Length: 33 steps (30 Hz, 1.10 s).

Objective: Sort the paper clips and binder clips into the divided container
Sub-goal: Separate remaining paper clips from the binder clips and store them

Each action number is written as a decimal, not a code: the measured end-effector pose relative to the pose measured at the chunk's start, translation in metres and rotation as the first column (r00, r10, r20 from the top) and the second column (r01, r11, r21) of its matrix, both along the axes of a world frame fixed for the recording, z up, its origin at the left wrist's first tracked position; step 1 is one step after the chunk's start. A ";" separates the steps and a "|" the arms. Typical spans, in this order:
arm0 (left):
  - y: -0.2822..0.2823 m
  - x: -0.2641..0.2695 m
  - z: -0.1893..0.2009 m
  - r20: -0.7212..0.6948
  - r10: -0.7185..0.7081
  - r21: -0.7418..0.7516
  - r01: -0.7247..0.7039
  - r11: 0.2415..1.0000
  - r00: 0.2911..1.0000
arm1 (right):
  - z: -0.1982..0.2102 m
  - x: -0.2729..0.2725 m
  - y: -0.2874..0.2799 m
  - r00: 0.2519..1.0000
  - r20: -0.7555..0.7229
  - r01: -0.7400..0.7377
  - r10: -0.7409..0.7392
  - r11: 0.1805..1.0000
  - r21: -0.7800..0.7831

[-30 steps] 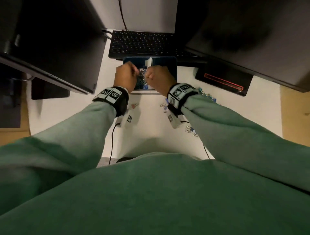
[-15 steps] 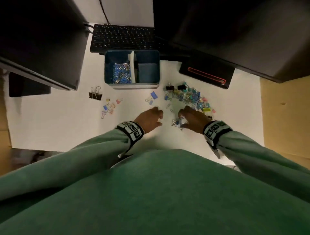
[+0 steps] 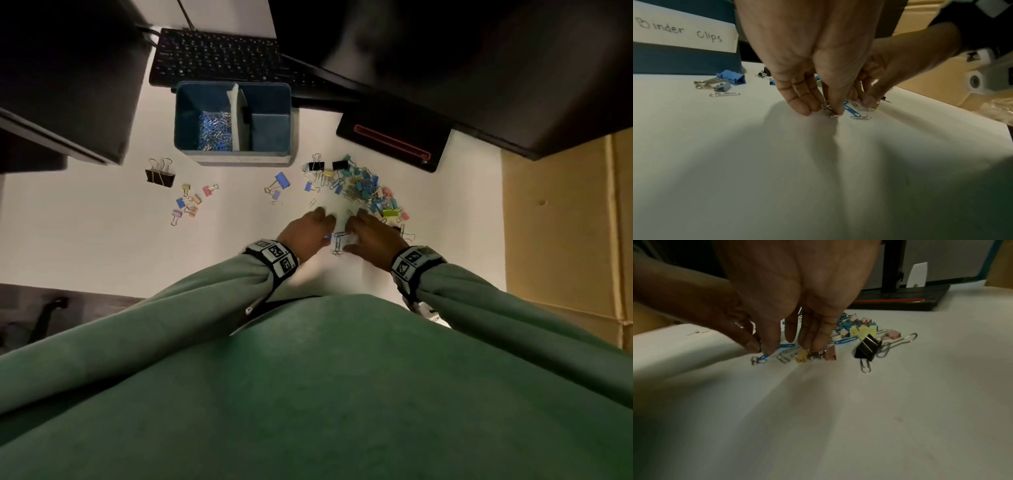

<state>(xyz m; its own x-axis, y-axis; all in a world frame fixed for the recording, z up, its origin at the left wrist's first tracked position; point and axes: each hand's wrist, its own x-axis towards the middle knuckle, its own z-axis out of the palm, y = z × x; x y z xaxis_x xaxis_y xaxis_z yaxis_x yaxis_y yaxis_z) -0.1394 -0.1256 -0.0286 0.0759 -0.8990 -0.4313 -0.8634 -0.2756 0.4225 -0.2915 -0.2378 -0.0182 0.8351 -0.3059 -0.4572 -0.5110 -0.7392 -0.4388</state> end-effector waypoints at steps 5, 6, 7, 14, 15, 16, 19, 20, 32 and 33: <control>0.006 0.011 0.004 -0.096 0.092 -0.072 -0.099 0.992 0.991 | 0.004 -0.014 0.001 0.994 0.022 -0.106 0.108 0.991 -0.077; 0.008 0.015 0.006 -0.119 0.140 -0.077 -0.150 0.986 0.983 | 0.003 -0.017 -0.003 0.995 0.034 -0.094 0.096 0.993 -0.069; 0.010 0.020 0.008 -0.144 0.187 -0.082 -0.200 0.976 0.972 | 0.003 -0.020 -0.007 0.996 0.038 -0.083 0.085 0.995 -0.057; 0.026 0.047 0.014 -0.224 0.357 0.079 -0.348 0.934 0.907 | 0.003 -0.036 -0.024 0.983 0.110 -0.131 0.147 0.981 -0.144; 0.027 0.050 0.015 -0.224 0.364 0.099 -0.350 0.931 0.904 | 0.001 -0.036 -0.023 0.976 0.113 -0.165 0.185 0.973 -0.163; 0.029 0.053 0.016 -0.219 0.364 0.112 -0.347 0.931 0.905 | -0.001 -0.033 -0.021 0.968 0.111 -0.204 0.225 0.964 -0.170; 0.036 0.064 0.020 -0.206 0.378 0.131 -0.358 0.925 0.903 | -0.004 -0.013 -0.011 0.954 0.109 -0.263 0.278 0.956 -0.133; 0.038 0.068 0.021 -0.203 0.387 0.132 -0.366 0.921 0.900 | -0.005 -0.003 -0.007 0.950 0.128 -0.271 0.286 0.955 -0.122; 0.060 0.077 0.012 0.317 0.130 -0.190 -0.071 0.979 0.939 | -0.008 0.057 0.003 0.929 0.140 -0.325 0.343 0.936 -0.137; 0.060 0.072 0.010 0.364 0.101 -0.176 -0.039 0.984 0.926 | -0.007 0.055 0.006 0.928 0.076 -0.355 0.365 0.928 -0.118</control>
